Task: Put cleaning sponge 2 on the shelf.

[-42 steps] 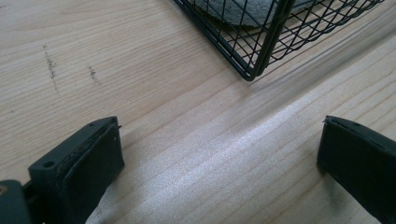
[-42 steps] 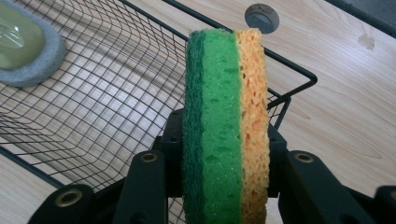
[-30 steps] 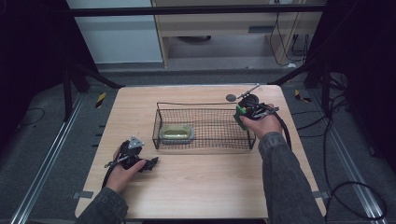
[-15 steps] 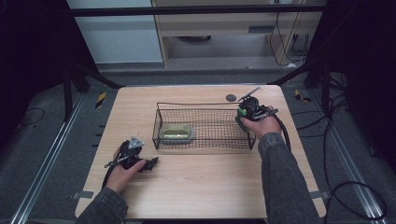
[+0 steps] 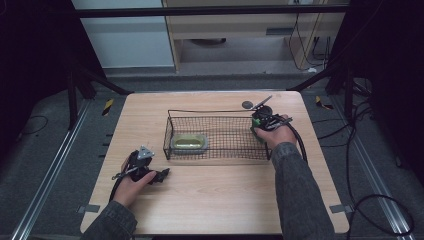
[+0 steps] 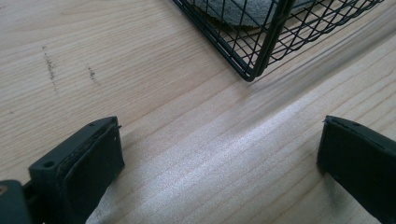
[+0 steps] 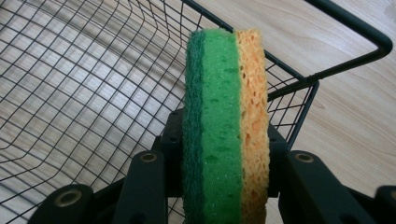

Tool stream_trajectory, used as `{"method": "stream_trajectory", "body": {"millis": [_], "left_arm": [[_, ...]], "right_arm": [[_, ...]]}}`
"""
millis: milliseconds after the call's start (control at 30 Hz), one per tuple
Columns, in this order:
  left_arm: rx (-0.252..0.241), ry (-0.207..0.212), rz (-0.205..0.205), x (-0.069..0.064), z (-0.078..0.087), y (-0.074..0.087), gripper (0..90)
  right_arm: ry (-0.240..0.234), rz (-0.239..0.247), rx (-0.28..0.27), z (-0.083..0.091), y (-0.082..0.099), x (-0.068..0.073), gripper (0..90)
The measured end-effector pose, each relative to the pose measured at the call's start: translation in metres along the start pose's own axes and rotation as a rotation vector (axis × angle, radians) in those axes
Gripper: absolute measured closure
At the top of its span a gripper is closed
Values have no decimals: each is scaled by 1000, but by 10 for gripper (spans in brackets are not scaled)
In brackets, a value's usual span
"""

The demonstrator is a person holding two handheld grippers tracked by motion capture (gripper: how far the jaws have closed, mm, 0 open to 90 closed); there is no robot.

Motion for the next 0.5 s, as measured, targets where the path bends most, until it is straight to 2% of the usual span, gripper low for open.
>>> {"method": "stream_trajectory", "body": {"millis": [200,500], "left_arm": [[0,0,0,0,0,0,0],[0,0,0,0,0,0,0]], "right_arm": [[10,0,3,-2,-1,-1,638],[21,25,19,-5,-2,4,608]]}}
Point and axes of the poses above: each handheld gripper's, and its own axes: z roughly backward along the jaws, y roughly out of its underside, x roughly to its left, the point moved 3 cm from there along -z, roughly forward along the jaws, and after that the axes turned 14 degrees about x, right-handed, at the moved point
